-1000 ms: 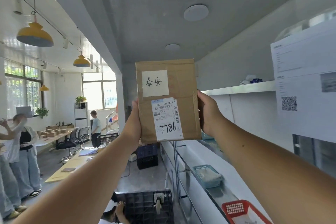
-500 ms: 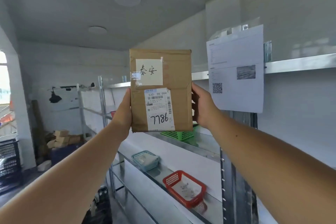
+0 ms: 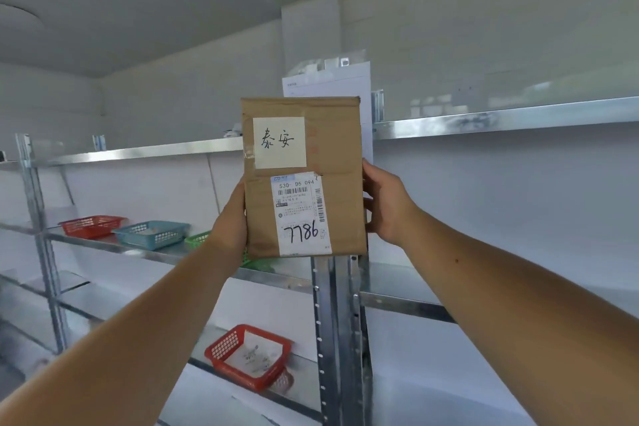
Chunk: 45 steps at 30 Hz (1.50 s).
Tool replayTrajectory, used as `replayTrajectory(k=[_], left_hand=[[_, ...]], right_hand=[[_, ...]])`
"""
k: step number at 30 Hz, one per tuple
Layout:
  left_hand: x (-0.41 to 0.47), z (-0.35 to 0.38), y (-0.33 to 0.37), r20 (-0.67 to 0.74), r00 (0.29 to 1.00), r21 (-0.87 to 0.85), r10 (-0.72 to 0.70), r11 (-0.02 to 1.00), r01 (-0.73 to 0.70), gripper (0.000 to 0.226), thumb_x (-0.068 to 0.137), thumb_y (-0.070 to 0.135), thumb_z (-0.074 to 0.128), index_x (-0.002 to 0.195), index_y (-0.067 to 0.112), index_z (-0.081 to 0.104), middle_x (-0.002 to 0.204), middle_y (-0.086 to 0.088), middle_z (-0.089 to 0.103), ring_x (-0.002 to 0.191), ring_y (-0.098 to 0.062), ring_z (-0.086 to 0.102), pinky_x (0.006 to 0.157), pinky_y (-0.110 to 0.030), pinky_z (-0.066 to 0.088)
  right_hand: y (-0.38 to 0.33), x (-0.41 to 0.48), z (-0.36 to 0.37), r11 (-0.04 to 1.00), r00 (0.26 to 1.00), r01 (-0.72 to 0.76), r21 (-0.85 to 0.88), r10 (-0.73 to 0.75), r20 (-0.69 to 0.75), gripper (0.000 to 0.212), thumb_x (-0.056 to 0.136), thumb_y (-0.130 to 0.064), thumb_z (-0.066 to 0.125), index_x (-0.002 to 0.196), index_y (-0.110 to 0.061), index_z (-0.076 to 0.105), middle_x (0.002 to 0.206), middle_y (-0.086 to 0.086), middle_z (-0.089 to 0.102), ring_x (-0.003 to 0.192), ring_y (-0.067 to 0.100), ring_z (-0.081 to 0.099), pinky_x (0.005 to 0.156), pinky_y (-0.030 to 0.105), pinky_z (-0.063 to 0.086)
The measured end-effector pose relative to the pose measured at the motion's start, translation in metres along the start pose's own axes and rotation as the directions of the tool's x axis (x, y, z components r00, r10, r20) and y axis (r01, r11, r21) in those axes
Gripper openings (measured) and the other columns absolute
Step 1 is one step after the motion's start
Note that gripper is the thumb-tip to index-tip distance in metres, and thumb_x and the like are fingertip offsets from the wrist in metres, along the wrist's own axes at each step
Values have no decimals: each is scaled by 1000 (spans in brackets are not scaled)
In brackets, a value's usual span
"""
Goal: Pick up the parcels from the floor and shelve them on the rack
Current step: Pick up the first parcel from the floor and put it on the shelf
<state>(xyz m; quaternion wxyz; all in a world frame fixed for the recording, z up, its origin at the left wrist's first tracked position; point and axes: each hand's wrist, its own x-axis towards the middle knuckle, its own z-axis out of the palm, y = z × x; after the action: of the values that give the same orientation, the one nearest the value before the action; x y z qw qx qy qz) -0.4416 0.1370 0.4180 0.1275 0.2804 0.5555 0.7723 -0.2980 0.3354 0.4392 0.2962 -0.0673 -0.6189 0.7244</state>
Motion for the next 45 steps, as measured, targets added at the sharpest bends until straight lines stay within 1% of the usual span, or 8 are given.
replayTrajectory(k=[5,10,16,21,25,34,41,45], left_hand=[[-11,28,-13,46,999,0,-12,1000,12,58,104,67,46,136,29,76,131,-2,80,125,-29,74,118,-53,50],[-36,63,-17,31,999,-10,-18,1000,18,54,105,64,45,128,29,79,122,-1,83,122,-29,75,114,-50,53],[-79,122,-20,84,996,-5,-26,1000,26,56,105,65,45,134,29,76,128,-2,81,123,-29,75,117,-53,50],[-114,180,-25,110,993,-42,-41,998,46,52,104,66,47,119,31,82,119,0,84,114,-27,79,98,-43,62],[-143,230,-30,176,981,-69,-83,993,97,55,103,68,47,129,31,79,128,-4,81,124,-32,74,117,-56,50],[-218,355,-41,305,947,-40,-98,993,116,58,105,69,42,133,34,76,127,-1,81,123,-29,75,118,-55,50],[-275,445,-44,395,909,-20,-135,988,156,53,105,68,41,126,37,79,120,3,84,119,-27,76,117,-53,51],[-310,495,-47,464,872,-11,-157,983,182,55,105,68,41,130,34,77,122,1,83,121,-28,75,118,-54,50]], right_hand=[[-7,-21,-35,1000,1000,-14,-21,14,-6,33,83,-65,67,92,-37,82,118,-7,73,114,22,65,85,50,56],[-21,-52,-67,999,1000,-16,-38,15,-12,39,77,-68,69,96,-37,82,112,-11,75,113,20,66,83,48,56],[-43,-105,-121,999,998,-17,-39,14,-64,40,77,-70,69,96,-37,82,119,-9,75,115,20,68,84,50,57],[-67,-155,-172,999,992,-14,-40,9,-127,37,82,-67,68,95,-36,82,120,-8,76,115,21,68,88,52,57],[-89,-196,-215,998,982,-5,-69,-9,-191,43,82,-67,67,105,-34,82,124,-7,75,118,23,68,95,59,54],[-144,-298,-316,990,935,3,-141,-53,-351,39,85,-66,64,98,-33,81,100,-12,80,109,23,71,96,59,55],[-188,-381,-394,980,901,5,-199,-90,-424,38,90,-62,65,106,-31,81,89,-9,80,91,23,73,73,49,62],[-204,-426,-435,979,873,13,-204,-110,-476,40,91,-61,64,108,-29,81,92,-8,80,90,22,75,74,50,63]])
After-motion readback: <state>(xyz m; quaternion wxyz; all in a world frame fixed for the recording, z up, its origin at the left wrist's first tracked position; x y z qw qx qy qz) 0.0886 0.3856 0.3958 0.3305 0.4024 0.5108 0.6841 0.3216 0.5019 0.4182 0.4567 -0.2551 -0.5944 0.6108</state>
